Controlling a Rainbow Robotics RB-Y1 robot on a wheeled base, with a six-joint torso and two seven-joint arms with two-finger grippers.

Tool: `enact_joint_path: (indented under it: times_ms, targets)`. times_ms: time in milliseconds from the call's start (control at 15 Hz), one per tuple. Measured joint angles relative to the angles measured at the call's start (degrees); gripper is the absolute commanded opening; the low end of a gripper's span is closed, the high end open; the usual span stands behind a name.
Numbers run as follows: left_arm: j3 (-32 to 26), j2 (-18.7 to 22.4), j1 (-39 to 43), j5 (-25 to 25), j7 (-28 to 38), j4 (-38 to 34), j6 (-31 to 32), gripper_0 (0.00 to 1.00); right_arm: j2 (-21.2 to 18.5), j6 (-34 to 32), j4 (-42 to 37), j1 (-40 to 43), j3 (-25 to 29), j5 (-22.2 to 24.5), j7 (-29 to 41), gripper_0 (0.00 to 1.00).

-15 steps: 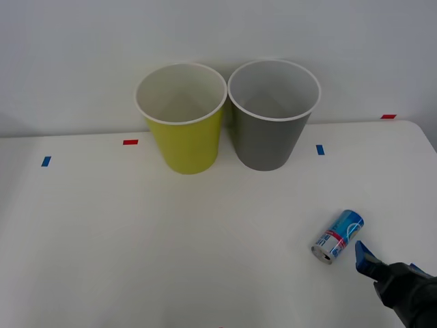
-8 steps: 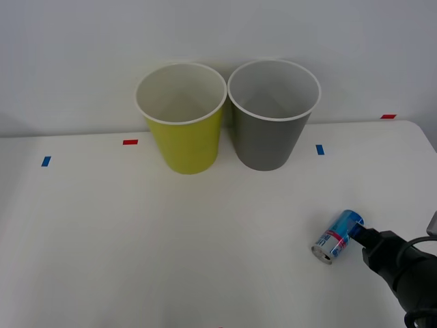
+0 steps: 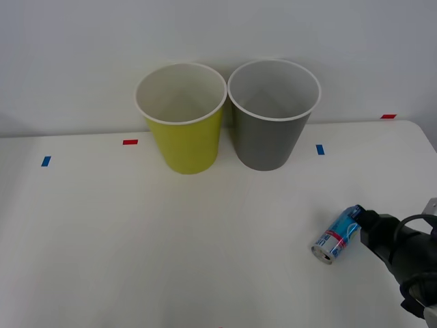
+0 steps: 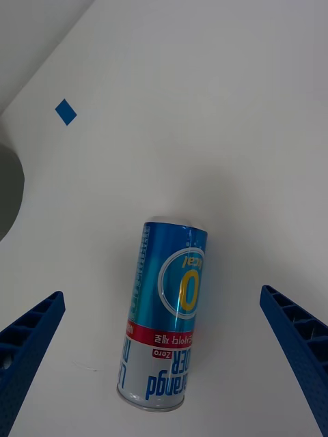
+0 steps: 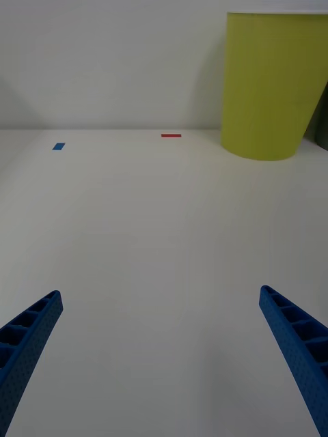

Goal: Put cans in the gray bin and PET bottles in the light green bin.

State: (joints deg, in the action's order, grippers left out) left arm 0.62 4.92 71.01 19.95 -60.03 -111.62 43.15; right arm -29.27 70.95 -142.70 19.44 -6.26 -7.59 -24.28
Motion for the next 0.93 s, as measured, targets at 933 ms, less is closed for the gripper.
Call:
enact_joint_path:
  times_ms: [933]
  targets:
    - [0.0,0.0,0.0,0.0,0.0,0.0,0.0,1.00,-8.9,12.0,14.3,-16.1,4.0,-24.4,1.4,1.00]
